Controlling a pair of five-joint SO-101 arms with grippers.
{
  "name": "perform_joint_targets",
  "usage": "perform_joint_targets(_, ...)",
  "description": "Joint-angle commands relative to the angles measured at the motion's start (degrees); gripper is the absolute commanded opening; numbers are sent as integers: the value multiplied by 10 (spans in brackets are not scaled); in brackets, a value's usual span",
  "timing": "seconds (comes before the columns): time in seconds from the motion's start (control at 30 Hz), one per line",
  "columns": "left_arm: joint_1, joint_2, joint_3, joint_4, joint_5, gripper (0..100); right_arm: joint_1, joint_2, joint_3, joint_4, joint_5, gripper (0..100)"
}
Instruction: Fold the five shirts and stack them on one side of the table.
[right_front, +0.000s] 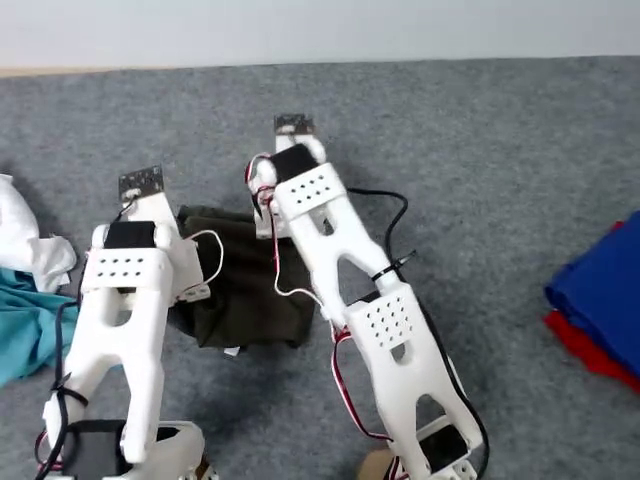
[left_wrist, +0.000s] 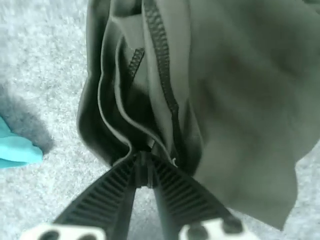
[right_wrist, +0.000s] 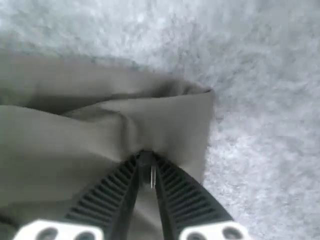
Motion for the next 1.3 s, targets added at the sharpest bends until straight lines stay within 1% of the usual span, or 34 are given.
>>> perform_joint_targets(0.0,-3,-18,6,-23,5,2,-14,4,-29,9,-6,10)
perform_joint_targets(0.1,-3,-18,6,-43,11,2,-15,17,-29,9,-6,10)
perform_joint_targets(0.2,-2,-24,0,-58,46,2,-14,22,-29,9,-6,10)
perform_joint_targets(0.27,-2,-24,-21,-47,56,2,-14,18,-29,9,-6,10)
perform_joint_targets(0.4,-2,-24,-80,11,72,2,-15,15,-47,16,-6,10)
perform_joint_targets(0.5,-1,-18,-96,19,98,2,-14,15,-69,16,-6,10)
perform_joint_targets(0.6,25,-18,-66,-13,113,2,-15,20,-80,13,-6,10)
perform_joint_targets(0.77,69,-19,9,-101,132,2,-14,21,-80,11,-5,10)
perform_joint_targets(0.93,79,-18,71,-174,140,2,-13,21,-80,12,-5,10)
perform_joint_targets(1.0,76,-18,90,-177,139,2,-13,21,-80,13,-4,10)
perform_joint_targets(1.1,75,-19,108,-159,138,2,-13,28,-84,15,-4,10)
perform_joint_targets(1.2,40,-19,108,-142,135,2,-12,39,-84,15,-4,10)
perform_joint_targets(1.27,5,-23,108,-142,113,2,-9,46,-84,15,-4,10)
